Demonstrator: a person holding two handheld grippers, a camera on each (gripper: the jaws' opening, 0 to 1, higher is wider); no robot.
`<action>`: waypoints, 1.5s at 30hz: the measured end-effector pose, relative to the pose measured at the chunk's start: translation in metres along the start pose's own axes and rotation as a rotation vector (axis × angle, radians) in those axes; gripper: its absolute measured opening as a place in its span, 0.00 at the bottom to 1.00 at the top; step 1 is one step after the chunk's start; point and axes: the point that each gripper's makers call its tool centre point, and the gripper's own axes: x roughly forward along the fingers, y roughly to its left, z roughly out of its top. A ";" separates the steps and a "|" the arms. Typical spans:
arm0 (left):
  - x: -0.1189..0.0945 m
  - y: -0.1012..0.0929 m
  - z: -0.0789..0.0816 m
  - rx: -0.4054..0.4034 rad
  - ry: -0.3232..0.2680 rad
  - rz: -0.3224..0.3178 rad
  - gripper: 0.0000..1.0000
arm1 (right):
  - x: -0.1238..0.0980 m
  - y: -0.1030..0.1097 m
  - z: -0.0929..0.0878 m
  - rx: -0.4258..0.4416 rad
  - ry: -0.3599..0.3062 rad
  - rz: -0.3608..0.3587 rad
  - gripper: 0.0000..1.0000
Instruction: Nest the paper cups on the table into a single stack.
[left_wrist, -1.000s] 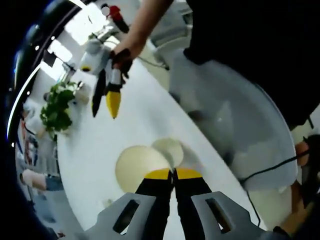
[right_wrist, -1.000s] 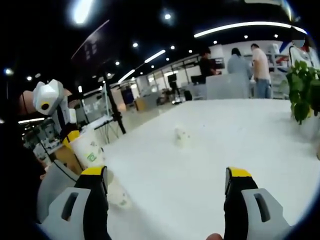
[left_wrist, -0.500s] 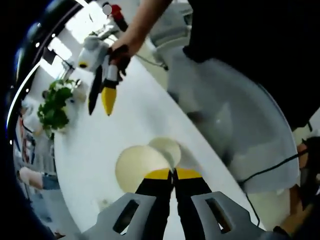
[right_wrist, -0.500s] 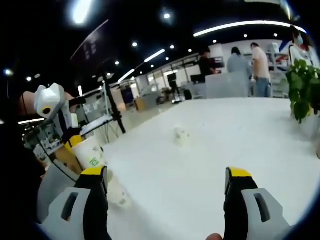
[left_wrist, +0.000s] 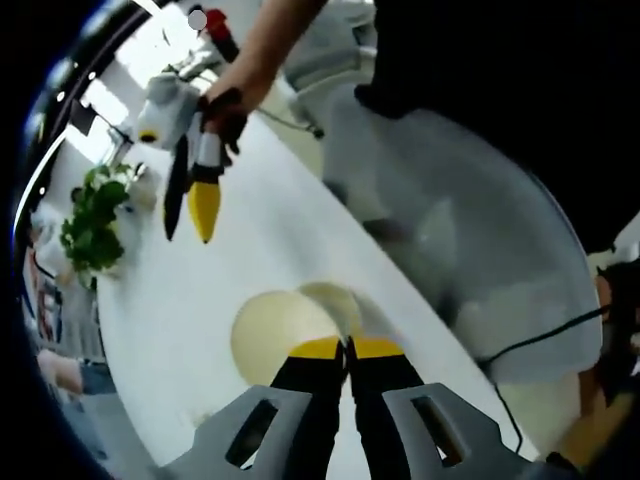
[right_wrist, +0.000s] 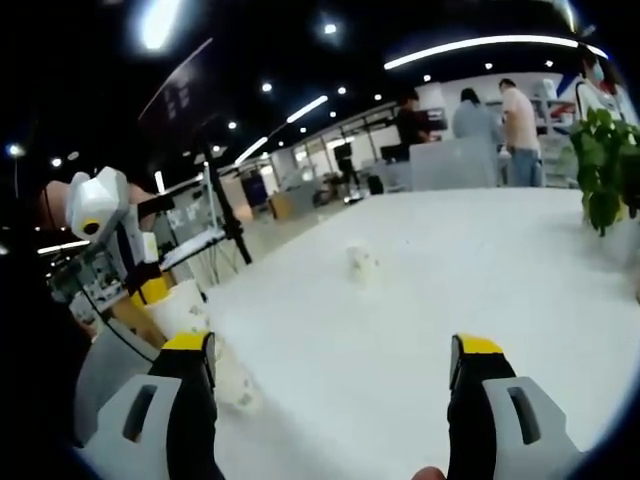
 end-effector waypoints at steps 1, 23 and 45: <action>0.001 0.001 0.000 -0.001 -0.001 0.002 0.00 | 0.000 0.000 0.000 0.001 0.000 0.001 0.96; 0.039 -0.001 -0.004 -0.067 0.000 -0.041 0.01 | -0.002 -0.008 -0.020 0.042 0.011 -0.008 0.96; 0.038 -0.012 -0.006 -0.143 -0.008 -0.050 0.09 | -0.007 -0.007 -0.021 0.060 -0.006 -0.019 0.95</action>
